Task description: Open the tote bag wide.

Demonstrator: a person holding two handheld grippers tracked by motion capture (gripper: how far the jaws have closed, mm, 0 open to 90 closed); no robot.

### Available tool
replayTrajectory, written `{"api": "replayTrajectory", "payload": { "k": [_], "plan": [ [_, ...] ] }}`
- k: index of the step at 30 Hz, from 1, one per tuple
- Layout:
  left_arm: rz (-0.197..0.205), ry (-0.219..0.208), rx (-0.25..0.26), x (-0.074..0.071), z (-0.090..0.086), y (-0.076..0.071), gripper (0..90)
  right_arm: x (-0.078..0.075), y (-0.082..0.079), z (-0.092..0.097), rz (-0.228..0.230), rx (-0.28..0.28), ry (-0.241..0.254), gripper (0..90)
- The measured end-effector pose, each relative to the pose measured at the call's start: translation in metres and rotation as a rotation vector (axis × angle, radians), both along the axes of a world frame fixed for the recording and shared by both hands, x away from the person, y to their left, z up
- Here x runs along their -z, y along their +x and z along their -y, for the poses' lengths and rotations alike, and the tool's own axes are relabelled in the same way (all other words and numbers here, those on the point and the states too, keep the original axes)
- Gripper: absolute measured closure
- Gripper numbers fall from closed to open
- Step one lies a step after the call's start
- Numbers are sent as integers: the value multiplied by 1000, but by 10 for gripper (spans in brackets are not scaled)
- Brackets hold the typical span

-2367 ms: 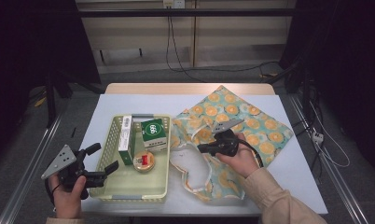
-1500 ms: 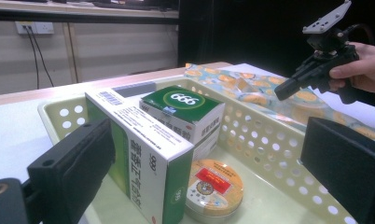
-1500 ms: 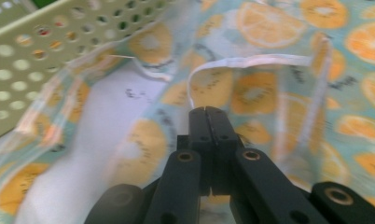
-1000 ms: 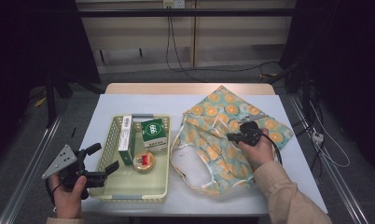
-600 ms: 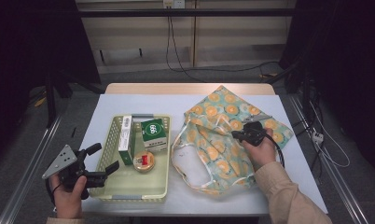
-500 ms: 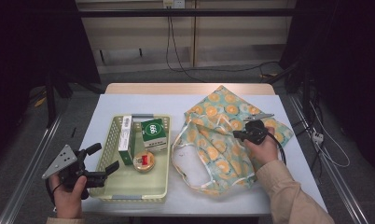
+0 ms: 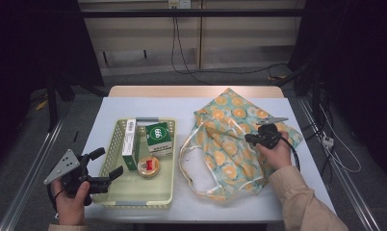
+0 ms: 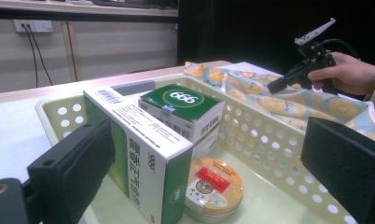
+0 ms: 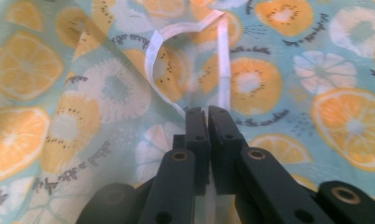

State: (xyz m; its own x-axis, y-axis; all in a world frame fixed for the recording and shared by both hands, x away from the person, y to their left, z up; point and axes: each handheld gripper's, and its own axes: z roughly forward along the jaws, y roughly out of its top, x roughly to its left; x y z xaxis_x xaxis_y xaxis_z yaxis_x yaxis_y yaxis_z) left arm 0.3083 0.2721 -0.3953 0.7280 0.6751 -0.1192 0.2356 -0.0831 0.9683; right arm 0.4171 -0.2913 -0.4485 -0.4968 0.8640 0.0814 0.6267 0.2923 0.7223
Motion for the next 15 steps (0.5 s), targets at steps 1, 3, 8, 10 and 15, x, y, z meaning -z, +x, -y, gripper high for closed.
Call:
{"api": "replayTrajectory", "payload": {
  "k": [1,3,8,10,15],
  "plan": [
    [0,-1,1,0,0,0,28,-1,-1,-2,3,-6,-3,827],
    [1,0,1,0,0,0,28,-4,-2,-7,18,-9,-7,757],
    [2,3,2,0,1,0,28,-13,-9,-20,41,-47,-10,606],
    [1,3,3,0,1,0,28,-18,-12,-25,49,-70,-16,548],
    [0,-2,2,-1,2,-1,28,-29,-20,-40,71,-119,-11,460]
  ]
}}
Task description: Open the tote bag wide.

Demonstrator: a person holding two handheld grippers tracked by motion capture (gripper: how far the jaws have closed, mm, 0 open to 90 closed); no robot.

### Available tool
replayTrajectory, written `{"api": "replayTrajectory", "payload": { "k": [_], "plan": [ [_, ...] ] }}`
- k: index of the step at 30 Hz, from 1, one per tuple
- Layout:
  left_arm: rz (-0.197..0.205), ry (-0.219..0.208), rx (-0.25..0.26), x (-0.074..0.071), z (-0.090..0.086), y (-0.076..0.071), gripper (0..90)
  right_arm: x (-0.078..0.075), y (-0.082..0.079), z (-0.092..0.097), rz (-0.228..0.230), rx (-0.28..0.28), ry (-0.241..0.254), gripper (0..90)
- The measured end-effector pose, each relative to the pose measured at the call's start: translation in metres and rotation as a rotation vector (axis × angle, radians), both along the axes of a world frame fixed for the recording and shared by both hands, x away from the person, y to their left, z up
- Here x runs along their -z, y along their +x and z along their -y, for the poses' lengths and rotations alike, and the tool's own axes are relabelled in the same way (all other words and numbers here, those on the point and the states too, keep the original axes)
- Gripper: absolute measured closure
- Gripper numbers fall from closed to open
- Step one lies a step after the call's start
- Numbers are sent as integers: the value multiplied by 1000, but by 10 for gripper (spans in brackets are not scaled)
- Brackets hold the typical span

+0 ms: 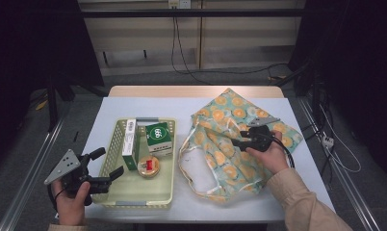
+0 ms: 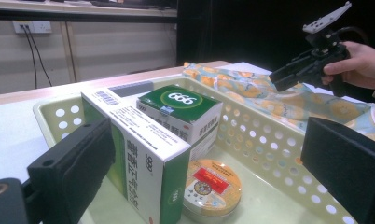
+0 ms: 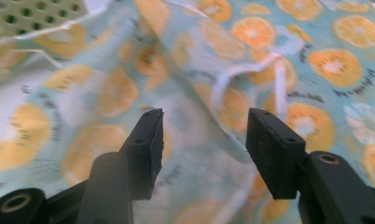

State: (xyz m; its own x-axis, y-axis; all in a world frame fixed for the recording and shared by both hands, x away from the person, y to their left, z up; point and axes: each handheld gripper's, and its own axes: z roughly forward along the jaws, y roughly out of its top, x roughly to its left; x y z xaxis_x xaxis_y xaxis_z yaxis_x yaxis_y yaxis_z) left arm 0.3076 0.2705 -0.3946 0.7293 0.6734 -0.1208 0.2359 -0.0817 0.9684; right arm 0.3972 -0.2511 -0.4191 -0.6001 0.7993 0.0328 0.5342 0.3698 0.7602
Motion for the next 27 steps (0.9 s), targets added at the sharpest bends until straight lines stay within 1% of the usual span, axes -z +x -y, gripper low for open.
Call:
{"api": "replayTrajectory", "payload": {
  "k": [4,6,7,8,10,13,14,15,16,18,20,24,25,27],
  "plan": [
    [0,-1,0,0,0,0,28,-1,-9,-17,-2,-74,-12,476],
    [1,-8,-1,0,0,0,28,3,-13,-25,-12,-106,-15,499],
    [3,1,1,0,0,0,28,5,-14,-29,-17,-122,-24,507],
    [1,-8,-1,0,0,0,28,9,-16,-32,-21,-128,-37,506],
    [5,1,3,-1,0,0,28,17,-16,-37,-36,-134,-69,505],
    [3,-2,1,-1,-1,0,28,30,-14,-40,-58,-124,-109,517],
    [2,-2,1,0,-1,0,28,33,-14,-40,-63,-126,-119,522],
    [2,-1,1,0,-1,0,28,35,-13,-40,-65,-120,-114,526],
    [2,-2,1,0,-1,0,28,35,-12,-39,-66,-105,-101,555],
    [3,-2,2,0,-1,0,28,35,-10,-37,-59,-98,-108,607],
    [3,-2,1,0,0,0,28,37,-7,-33,-67,-84,-82,702],
    [6,-1,3,-1,0,0,28,36,-3,-28,-67,-74,-90,857],
    [6,-1,4,-1,0,0,28,36,-2,-28,-67,-72,-95,883],
    [5,1,5,0,0,0,28,35,-1,-28,-69,-79,-105,900]
  ]
}}
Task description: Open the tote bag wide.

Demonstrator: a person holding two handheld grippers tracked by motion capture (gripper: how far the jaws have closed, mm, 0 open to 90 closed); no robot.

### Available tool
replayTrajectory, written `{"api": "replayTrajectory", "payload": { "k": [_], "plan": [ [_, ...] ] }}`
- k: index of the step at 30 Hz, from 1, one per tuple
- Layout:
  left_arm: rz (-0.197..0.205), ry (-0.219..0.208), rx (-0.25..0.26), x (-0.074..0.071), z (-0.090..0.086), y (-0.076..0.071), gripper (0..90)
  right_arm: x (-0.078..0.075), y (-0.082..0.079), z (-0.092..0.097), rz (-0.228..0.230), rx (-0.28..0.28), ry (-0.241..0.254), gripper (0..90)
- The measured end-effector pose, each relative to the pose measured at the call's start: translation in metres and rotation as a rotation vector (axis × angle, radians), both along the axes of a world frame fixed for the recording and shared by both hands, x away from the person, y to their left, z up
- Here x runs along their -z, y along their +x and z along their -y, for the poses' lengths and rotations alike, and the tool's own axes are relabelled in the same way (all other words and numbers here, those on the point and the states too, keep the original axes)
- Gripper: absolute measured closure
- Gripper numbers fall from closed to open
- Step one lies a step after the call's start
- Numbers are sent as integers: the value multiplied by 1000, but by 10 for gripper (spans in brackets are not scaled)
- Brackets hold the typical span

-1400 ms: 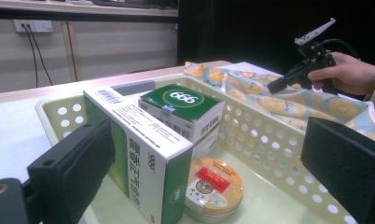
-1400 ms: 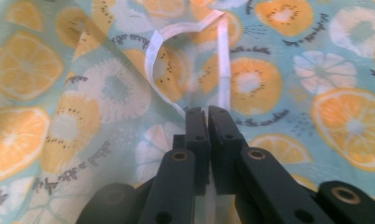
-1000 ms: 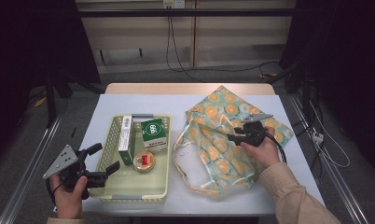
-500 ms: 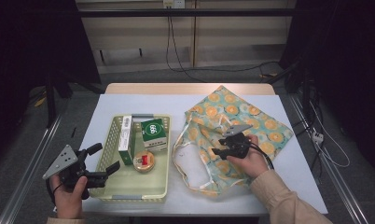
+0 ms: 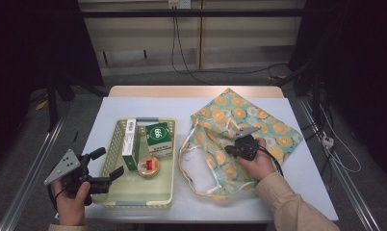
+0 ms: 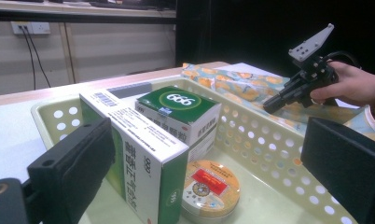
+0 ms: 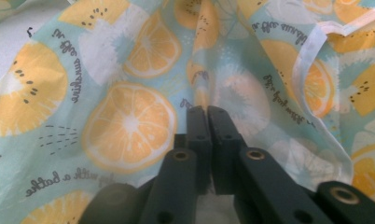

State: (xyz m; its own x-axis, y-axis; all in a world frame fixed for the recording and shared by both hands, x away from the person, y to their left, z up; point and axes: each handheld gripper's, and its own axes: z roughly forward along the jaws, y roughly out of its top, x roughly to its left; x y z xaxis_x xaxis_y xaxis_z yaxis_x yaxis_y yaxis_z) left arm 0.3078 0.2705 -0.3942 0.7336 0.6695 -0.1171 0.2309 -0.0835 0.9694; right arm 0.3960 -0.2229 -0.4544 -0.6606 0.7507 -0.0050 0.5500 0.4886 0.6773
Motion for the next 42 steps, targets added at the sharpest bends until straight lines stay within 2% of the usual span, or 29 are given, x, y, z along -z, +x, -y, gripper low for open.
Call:
{"api": "replayTrajectory", "payload": {
  "k": [4,10,14,17,22,25,32,36,42],
  "plan": [
    [1,-2,-2,0,-1,0,28,-2,0,-1,-15,-4,3,900],
    [-4,-5,-3,0,-1,0,28,-20,-10,-7,-32,-54,97,900],
    [2,-2,-1,0,0,0,28,-37,-11,-7,0,-71,119,900],
    [1,-2,-1,0,0,0,28,-44,-5,1,25,-40,103,900],
    [0,-3,-1,0,-1,0,28,-34,8,22,47,45,29,900],
    [-2,-6,-1,0,-1,0,28,-24,13,31,32,82,45,900],
    [-5,-2,1,1,0,0,28,-9,16,26,44,73,-22,900],
    [-5,-2,0,0,0,0,28,1,18,26,35,87,-23,881],
    [-5,-5,1,1,0,0,28,-3,14,21,51,88,-19,760]
  ]
}}
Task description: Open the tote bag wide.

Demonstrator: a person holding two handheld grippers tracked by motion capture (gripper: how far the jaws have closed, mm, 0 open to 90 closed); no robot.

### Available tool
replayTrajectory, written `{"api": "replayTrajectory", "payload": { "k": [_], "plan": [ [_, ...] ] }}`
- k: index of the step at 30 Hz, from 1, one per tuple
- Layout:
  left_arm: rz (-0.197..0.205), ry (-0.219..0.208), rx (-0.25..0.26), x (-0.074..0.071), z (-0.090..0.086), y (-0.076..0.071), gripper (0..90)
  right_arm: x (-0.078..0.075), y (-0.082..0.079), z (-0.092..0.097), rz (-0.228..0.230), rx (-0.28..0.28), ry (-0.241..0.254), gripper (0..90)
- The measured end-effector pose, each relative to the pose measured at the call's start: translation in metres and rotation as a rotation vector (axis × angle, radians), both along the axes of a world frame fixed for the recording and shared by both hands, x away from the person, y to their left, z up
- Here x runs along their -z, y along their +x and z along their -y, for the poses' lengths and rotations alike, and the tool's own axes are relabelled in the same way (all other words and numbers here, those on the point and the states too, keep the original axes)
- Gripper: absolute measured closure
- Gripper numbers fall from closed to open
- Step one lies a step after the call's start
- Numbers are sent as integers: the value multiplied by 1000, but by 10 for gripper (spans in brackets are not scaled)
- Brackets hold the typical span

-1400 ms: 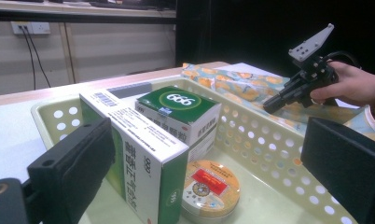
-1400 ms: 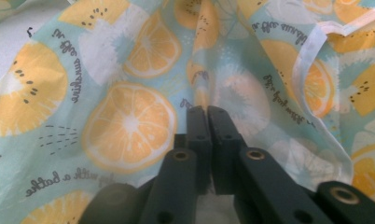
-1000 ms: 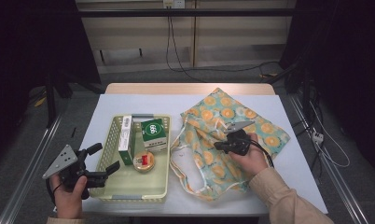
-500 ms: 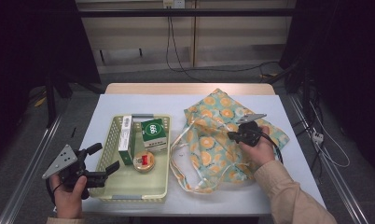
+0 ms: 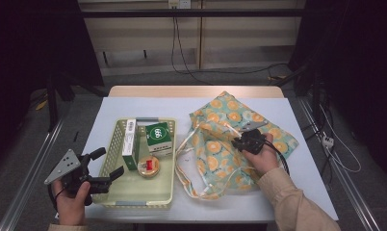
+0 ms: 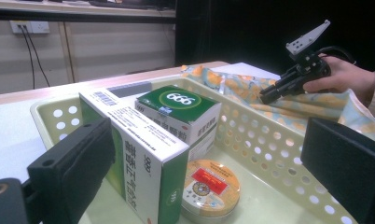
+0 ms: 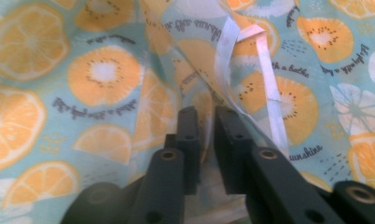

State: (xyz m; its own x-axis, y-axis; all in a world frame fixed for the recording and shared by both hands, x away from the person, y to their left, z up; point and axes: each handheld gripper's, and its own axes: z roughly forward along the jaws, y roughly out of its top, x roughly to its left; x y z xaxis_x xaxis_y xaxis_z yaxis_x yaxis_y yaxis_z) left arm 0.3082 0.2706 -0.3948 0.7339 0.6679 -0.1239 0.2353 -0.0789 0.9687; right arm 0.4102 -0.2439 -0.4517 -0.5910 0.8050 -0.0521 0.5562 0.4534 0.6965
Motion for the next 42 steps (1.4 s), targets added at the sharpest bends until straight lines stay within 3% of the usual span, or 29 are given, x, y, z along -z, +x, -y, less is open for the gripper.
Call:
{"api": "replayTrajectory", "payload": {
  "k": [8,14,22,26,30,33,36,39,42],
  "plan": [
    [4,4,0,-1,0,-1,28,-11,-8,-11,54,-14,32,673],
    [4,5,0,-1,0,-1,28,-16,-13,-21,56,-47,76,630],
    [3,8,2,-1,1,0,28,-22,-20,-37,72,-126,64,759],
    [2,5,1,-1,0,0,28,-20,-19,-40,57,-149,48,836],
    [-2,4,2,0,1,0,28,-16,-17,-39,27,-149,40,828],
    [0,4,2,0,1,0,28,-12,-16,-37,-6,-135,60,753],
    [-2,4,2,0,1,0,28,-7,-18,-41,-10,-125,46,591],
    [-1,3,3,0,2,0,28,-3,-20,-46,-5,-129,-10,467],
    [1,2,5,0,2,0,28,2,-20,-46,-8,-113,-35,419]
  ]
}}
